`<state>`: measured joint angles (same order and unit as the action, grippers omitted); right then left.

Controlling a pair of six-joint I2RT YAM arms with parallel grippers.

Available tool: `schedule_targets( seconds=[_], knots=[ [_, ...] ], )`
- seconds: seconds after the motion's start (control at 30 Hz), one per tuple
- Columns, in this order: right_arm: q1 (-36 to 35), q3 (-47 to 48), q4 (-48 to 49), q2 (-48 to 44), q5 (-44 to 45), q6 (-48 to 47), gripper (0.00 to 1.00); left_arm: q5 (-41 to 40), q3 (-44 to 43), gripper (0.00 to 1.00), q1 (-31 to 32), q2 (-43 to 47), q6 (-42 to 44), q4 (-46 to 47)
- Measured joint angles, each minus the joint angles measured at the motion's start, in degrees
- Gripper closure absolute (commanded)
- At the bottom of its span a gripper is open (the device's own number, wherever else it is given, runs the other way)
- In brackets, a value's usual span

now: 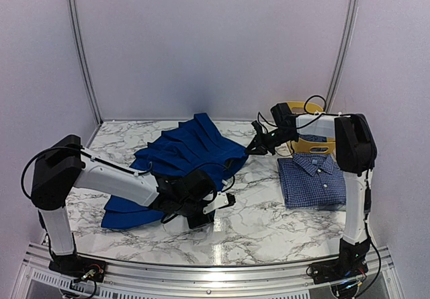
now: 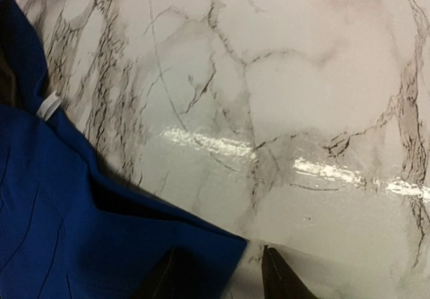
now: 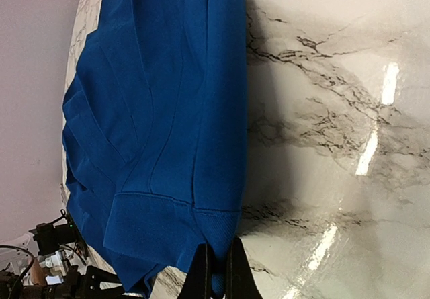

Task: Fold and stack the mixed laundry pile
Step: Pick up the crumpled skirt from the center of the board.

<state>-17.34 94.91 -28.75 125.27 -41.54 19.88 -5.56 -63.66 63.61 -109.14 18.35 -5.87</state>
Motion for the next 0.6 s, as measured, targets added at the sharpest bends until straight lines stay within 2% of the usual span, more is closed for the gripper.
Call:
schedule_targets(
  seconds=[0.2,0.4,0.6],
  knots=[
    [0.0,0.0,-0.07,-0.04,-0.46,-0.13,1.0,5.33,-1.44,1.0,-1.27,-2.1,1.2,1.27],
    [0.04,0.02,0.68,-2.21,-1.73,1.46,1.0,6.67,0.44,1.0,-2.27,1.81,-0.15,-1.25],
    [0.39,1.53,3.76,-9.46,-2.95,6.97,1.0,6.97,1.7,1.0,-7.08,20.79,-5.16,-3.82]
  ],
)
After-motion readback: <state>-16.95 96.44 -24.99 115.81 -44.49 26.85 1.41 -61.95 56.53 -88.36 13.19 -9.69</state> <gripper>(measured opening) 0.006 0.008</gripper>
